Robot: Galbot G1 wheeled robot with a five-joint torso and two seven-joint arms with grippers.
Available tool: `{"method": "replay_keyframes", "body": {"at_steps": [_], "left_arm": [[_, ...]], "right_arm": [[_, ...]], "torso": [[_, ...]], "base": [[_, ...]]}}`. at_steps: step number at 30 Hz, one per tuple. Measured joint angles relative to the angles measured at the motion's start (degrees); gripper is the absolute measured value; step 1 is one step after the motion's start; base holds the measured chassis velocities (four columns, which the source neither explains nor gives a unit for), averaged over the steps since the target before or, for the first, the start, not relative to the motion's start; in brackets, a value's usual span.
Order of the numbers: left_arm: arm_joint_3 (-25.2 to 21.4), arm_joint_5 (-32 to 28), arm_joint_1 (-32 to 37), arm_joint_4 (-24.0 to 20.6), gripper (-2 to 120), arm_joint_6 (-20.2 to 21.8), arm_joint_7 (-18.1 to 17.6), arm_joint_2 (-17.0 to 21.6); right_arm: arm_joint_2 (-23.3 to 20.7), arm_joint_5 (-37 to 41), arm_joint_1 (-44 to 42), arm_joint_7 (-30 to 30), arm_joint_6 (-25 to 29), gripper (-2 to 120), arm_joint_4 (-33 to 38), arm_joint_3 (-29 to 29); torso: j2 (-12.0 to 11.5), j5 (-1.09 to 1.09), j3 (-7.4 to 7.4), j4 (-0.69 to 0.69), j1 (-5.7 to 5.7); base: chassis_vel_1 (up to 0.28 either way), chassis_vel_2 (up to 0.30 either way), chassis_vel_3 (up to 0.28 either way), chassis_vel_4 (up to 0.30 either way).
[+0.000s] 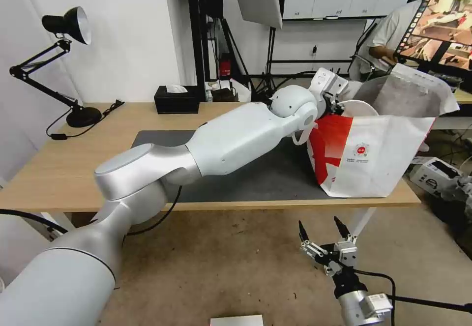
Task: Pick up the trash from the table and place it into the takeout bag.
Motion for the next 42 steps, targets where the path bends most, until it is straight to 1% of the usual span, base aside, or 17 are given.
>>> {"method": "replay_keyframes", "body": {"at_steps": [2, 5, 10, 14, 15, 16, 18, 19, 21, 23, 26, 31, 34, 36, 38, 41, 42], "left_arm": [[-0.05, -0.09, 0.02, 0.10, 50, 0.00, -0.08, 0.00], [-1.17, -0.18, 0.29, 0.18, 67, -0.25, -0.30, 0.03], [-2.41, -0.18, 0.37, -1.10, 80, -2.02, -1.40, 0.37], [-3.53, -0.19, 0.10, -6.14, 98, -6.17, -3.46, 3.26], [-4.42, -0.64, -0.05, -10.09, 100, -4.85, -3.56, 6.87], [-4.42, -0.64, -0.05, -10.09, 100, -4.85, -3.56, 6.87], [-7.42, -1.51, 1.04, -16.12, 100, -2.27, -3.56, 12.49], [-7.42, -1.51, 1.04, -16.12, 100, -2.27, -3.56, 12.49], [-9.55, -0.85, 2.91, -19.34, 100, -1.69, -3.94, 14.96], [-9.80, -0.68, 3.14, -19.66, 100, -1.54, -4.00, 15.18], [-13.43, 1.60, 6.55, -23.12, 100, 0.07, -4.40, 16.96], [-15.98, 3.38, 10.44, -26.46, 100, -0.29, -4.42, 19.46], [-19.59, 9.86, 18.63, -33.15, 100, -5.35, -5.00, 24.28], [-20.38, 11.57, 20.34, -34.39, 100, -6.64, -5.43, 25.09], [-22.44, 15.86, 25.17, -37.24, 100, -11.16, -6.22, 27.13], [-23.33, 17.49, 27.13, -38.12, 100, -13.89, -6.33, 27.98], [-24.35, 18.84, 29.34, -39.03, 100, -16.93, -6.36, 28.88]], "right_arm": [[0.00, 0.00, 0.00, 0.00, 0.00, 100, 0.00, 0.00], [0.00, 0.00, 0.00, 0.00, 0.00, 100, 0.00, 0.00], [0.00, 0.00, 0.00, 0.00, 0.00, 100, 0.00, 0.00], [0.00, 0.00, 0.00, 0.00, 0.00, 100, 0.00, 0.00], [0.00, 0.00, 0.00, 0.00, 0.00, 100, 0.00, 0.00], [0.00, 0.00, 0.00, 0.00, 0.00, 100, 0.00, 0.00], [0.00, 0.00, 0.00, 0.00, 0.00, 100, 0.00, -0.01], [0.00, 0.00, 0.00, 0.00, 0.00, 100, 0.00, -0.01], [0.00, 0.00, 0.00, 0.00, 0.00, 100, 0.00, 0.00], [0.00, 0.00, 0.00, 0.00, 0.00, 100, 0.00, 0.00], [0.00, 0.00, 0.00, 0.00, 0.00, 100, 0.00, 0.00], [0.00, 0.00, 0.00, 0.00, 0.00, 100, 0.00, 0.00], [0.00, 0.00, 0.00, -0.01, 0.00, 100, 0.00, 0.00], [0.00, 0.00, 0.00, 0.00, 0.00, 100, 0.00, 0.00], [0.00, 0.00, 0.00, 0.00, 0.00, 100, 0.00, 0.00], [0.00, 0.00, 0.00, 0.00, 0.00, 100, 0.00, 0.00], [0.00, 0.00, 0.00, 0.00, 0.00, 100, 0.00, 0.00]], "torso": [[0.00, 0.00, 0.00, 0.00, 0.00], [0.00, 0.00, 0.00, 0.00, 0.00], [0.00, 0.00, 0.00, 0.00, 0.00], [0.00, 0.00, 0.00, -0.01, 0.00], [0.00, 0.00, 0.00, -0.01, 0.01], [0.00, 0.00, 0.00, -0.01, 0.01], [0.00, -0.02, 0.00, 0.02, 0.00], [0.00, -0.02, 0.00, 0.02, 0.00], [0.00, -0.01, 0.00, -0.01, 0.00], [0.00, -0.01, 0.00, -0.01, 0.00], [0.00, -0.02, 0.00, 0.00, 0.00], [0.00, -0.01, 0.00, -0.01, 0.00], [0.00, -0.03, 0.00, 0.01, 0.01], [0.00, -0.02, 0.00, 0.02, 0.00], [0.00, -0.02, 0.00, 0.00, 0.00], [0.00, -0.02, 0.00, 0.00, 0.00], [0.00, 0.00, -0.01, 0.00, 0.01]], "base": [[0.000, 0.000, 0.000, 0.000], [0.000, 0.000, 0.000, 0.000], [0.000, 0.000, 0.000, 0.000], [0.000, 0.000, 0.000, 0.000], [0.000, 0.000, 0.000, 0.000], [0.000, 0.000, 0.000, 0.000], [0.000, 0.000, 0.000, 0.000], [0.000, 0.000, 0.000, 0.000], [0.000, 0.000, 0.000, 0.000], [0.000, 0.000, 0.000, 0.000], [0.000, 0.000, 0.000, 0.000], [0.000, 0.000, 0.000, 0.000], [0.000, 0.000, 0.000, 0.000], [0.000, 0.000, 0.000, 0.000], [0.000, 0.000, 0.000, 0.000], [0.000, 0.000, 0.000, 0.000], [0.000, 0.000, 0.000, 0.000]]}}
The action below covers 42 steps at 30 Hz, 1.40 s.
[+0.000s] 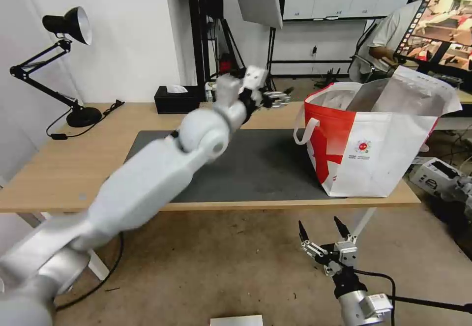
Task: Pick up the trash from the table and place it into the takeout bag.
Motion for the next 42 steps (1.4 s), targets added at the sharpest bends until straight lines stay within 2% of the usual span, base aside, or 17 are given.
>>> {"method": "replay_keyframes", "body": {"at_steps": [1, 5, 7, 8, 9, 12, 13, 16, 17, 20, 22, 25, 28, 31, 33, 35, 42], "left_arm": [[-1.27, 0.88, 2.85, -1.05, 100, -3.10, 0.07, 0.95], [-4.26, 1.58, 8.28, -3.24, 100, -6.44, 0.41, 2.84], [-6.67, 2.31, 13.37, -4.93, 100, -8.89, 1.64, 4.41], [-9.80, 3.44, 17.87, -6.71, 100, -10.52, 2.72, 5.91], [-9.80, 3.44, 17.87, -6.71, 100, -10.52, 2.72, 5.91], [-15.63, 4.54, 25.47, -9.76, 100, -11.42, 4.69, 7.89], [-15.63, 4.54, 25.47, -9.76, 100, -11.42, 4.69, 7.89], [-21.80, 6.49, 35.01, -12.62, 100, -13.59, 5.57, 9.71], [-21.80, 6.49, 35.01, -12.62, 100, -13.59, 5.57, 9.71], [-25.81, 8.34, 43.31, -14.77, 100, -16.01, 6.01, 11.80], [-26.77, 8.86, 45.16, -15.19, 100, -16.69, 6.06, 12.17], [-28.48, 9.53, 47.70, -15.82, 100, -17.43, 6.44, 12.34], [-33.57, 10.47, 54.28, -17.70, 100, -17.96, 7.41, 12.07], [-36.60, 11.55, 59.13, -18.31, 100, -18.64, 7.89, 11.48], [-36.81, 11.66, 59.50, -18.36, 100, -18.70, 7.99, 11.43], [-40.67, 12.93, 64.95, -18.96, 100, -19.81, 9.51, 10.21], [-47.34, 14.30, 74.35, -19.11, 100, -22.52, 13.24, 6.85]], "right_arm": [[0.00, 0.00, 0.01, 0.01, 0.00, 100, 0.00, 0.00], [0.01, 0.00, 0.00, 0.01, 0.00, 100, 0.00, 0.00], [0.00, 0.00, 0.00, -0.01, 0.00, 100, 0.00, 0.00], [0.00, 0.00, 0.00, 0.00, 0.00, 100, 0.00, 0.00], [0.00, 0.00, 0.00, 0.00, 0.00, 100, 0.00, 0.00], [0.00, 0.00, -0.01, -0.01, 0.00, 100, 0.00, 0.00], [0.00, 0.00, -0.01, -0.01, 0.00, 100, 0.00, 0.00], [0.00, 0.00, 0.00, 0.02, 0.00, 100, 0.00, 0.00], [0.00, 0.00, 0.00, 0.02, 0.00, 100, 0.00, 0.00], [0.00, 0.00, 0.00, -0.01, 0.00, 100, 0.00, 0.00], [0.00, 0.00, 0.00, -0.01, 0.00, 100, 0.00, 0.00], [0.00, 0.00, 0.00, -0.01, 0.00, 100, 0.00, 0.00], [0.00, 0.00, 0.00, 0.00, 0.00, 100, 0.00, 0.00], [0.00, 0.00, 0.00, 0.00, 0.00, 100, 0.00, 0.00], [0.00, 0.00, 0.00, 0.00, 0.00, 100, 0.00, 0.00], [0.00, 0.00, 0.00, -0.01, 0.00, 100, 0.00, 0.00], [-0.01, 0.00, 0.00, 0.00, 0.00, 100, 0.00, 0.00]], "torso": [[0.00, 0.00, 0.00, 0.00, -0.01], [0.00, 0.00, 0.00, -0.02, 0.00], [0.00, -0.02, 0.00, 0.01, -0.01], [0.00, -0.01, 0.00, 0.01, 0.00], [0.00, -0.01, 0.00, 0.01, 0.00], [0.00, -0.02, 0.00, 0.00, 0.00], [0.00, -0.02, 0.00, 0.00, 0.00], [0.00, -0.02, 0.00, 0.01, -0.01], [0.00, -0.02, 0.00, 0.01, -0.01], [0.00, -0.01, 0.00, 0.02, -0.01], [0.00, 0.00, 0.00, 0.01, -0.01], [0.00, 0.00, 0.00, 0.01, -0.01], [0.00, 0.01, 0.00, -0.01, -0.01], [0.00, 0.01, 0.00, 0.00, -0.01], [0.00, 0.01, 0.00, 0.00, -0.01], [0.00, 0.01, 0.00, 0.00, -0.01], [0.00, -0.01, 0.00, 0.01, -0.01]], "base": [[0.000, 0.000, 0.000, 0.000], [0.000, 0.000, 0.000, 0.000], [0.000, 0.000, 0.000, 0.000], [0.000, 0.000, 0.000, 0.000], [0.000, 0.000, 0.000, 0.000], [0.000, 0.000, 0.000, 0.000], [0.000, 0.000, 0.000, 0.000], [0.000, 0.000, 0.000, 0.000], [0.000, 0.000, 0.000, 0.000], [0.000, 0.000, 0.000, 0.000], [0.000, 0.000, 0.000, 0.000], [0.000, 0.000, 0.000, 0.000], [0.000, 0.000, 0.000, 0.000], [0.000, 0.000, 0.000, 0.000], [0.000, 0.000, 0.000, 0.000], [0.000, 0.000, 0.000, 0.000], [0.000, 0.000, 0.000, 0.000]]}}
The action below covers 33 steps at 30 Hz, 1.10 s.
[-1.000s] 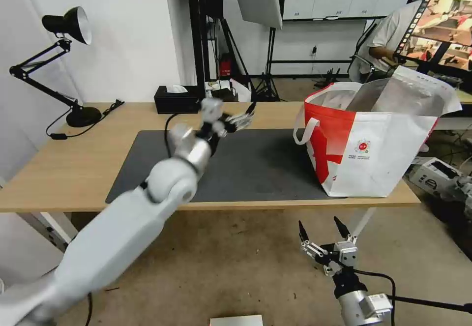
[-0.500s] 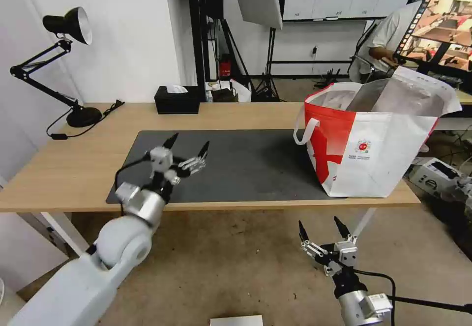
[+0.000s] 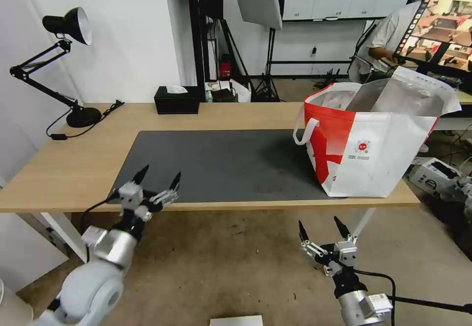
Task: Pick up the trash from the table and place it into the takeout bag.
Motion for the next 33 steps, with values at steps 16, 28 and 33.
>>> {"method": "replay_keyframes", "body": {"at_steps": [16, 28, 33], "left_arm": [[-4.83, 3.87, 10.60, 0.15, 100, -0.87, -2.93, -4.84], [-4.09, 4.29, 11.59, 1.47, 100, -0.94, -2.84, -6.32], [-4.02, 4.31, 11.47, 1.51, 100, -0.86, -2.83, -6.34]], "right_arm": [[0.00, 0.00, 0.00, 0.00, 0.00, 100, 0.00, 0.00], [0.00, 0.00, 0.00, -0.01, 0.00, 100, 0.00, 0.00], [0.00, 0.00, 0.00, 0.00, 0.00, 100, 0.00, -0.01]], "torso": [[0.00, 0.02, 0.00, 0.00, 0.01], [0.00, 0.01, 0.01, -0.01, 0.01], [-0.01, 0.01, 0.00, -0.01, 0.01]], "base": [[0.000, 0.000, 0.000, 0.000], [0.000, 0.000, 0.000, 0.000], [0.000, 0.000, 0.000, 0.000]]}}
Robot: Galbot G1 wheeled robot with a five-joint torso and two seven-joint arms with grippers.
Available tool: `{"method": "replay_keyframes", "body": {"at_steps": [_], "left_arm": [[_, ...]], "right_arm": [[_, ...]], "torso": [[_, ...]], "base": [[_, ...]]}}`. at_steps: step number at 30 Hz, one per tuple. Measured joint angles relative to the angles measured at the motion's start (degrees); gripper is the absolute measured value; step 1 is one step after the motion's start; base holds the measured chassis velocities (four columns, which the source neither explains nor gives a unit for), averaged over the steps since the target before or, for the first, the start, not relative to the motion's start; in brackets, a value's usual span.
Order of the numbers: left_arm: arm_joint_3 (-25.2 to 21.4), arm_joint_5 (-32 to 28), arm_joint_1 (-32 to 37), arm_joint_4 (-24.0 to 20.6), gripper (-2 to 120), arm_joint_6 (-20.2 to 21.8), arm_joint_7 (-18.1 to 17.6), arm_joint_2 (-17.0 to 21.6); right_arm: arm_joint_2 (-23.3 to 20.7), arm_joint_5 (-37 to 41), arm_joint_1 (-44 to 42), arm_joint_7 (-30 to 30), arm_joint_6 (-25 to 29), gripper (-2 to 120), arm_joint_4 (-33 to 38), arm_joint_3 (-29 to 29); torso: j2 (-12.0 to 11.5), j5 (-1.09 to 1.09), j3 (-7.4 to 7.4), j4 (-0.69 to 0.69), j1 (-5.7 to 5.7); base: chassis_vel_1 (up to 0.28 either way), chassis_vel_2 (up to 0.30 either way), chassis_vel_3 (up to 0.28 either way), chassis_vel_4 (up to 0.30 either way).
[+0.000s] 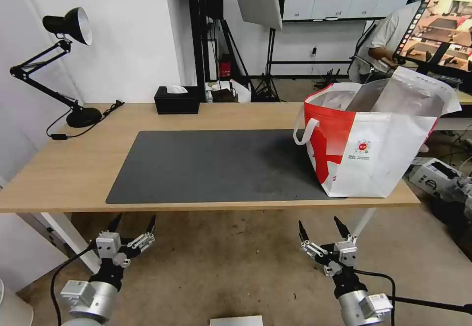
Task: Pick up the trash from the table and place it into the takeout bag.
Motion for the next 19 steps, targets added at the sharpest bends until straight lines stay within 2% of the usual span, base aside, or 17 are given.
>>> {"method": "replay_keyframes", "body": {"at_steps": [19], "left_arm": [[0.11, -0.01, -0.15, 0.06, 100, 0.13, 0.07, 0.05]], "right_arm": [[0.00, 0.00, 0.00, 0.00, 0.00, 100, 0.00, 0.00]], "torso": [[0.00, 0.00, 0.00, 0.00, 0.00]], "base": [[0.000, 0.000, 0.000, 0.000]]}}
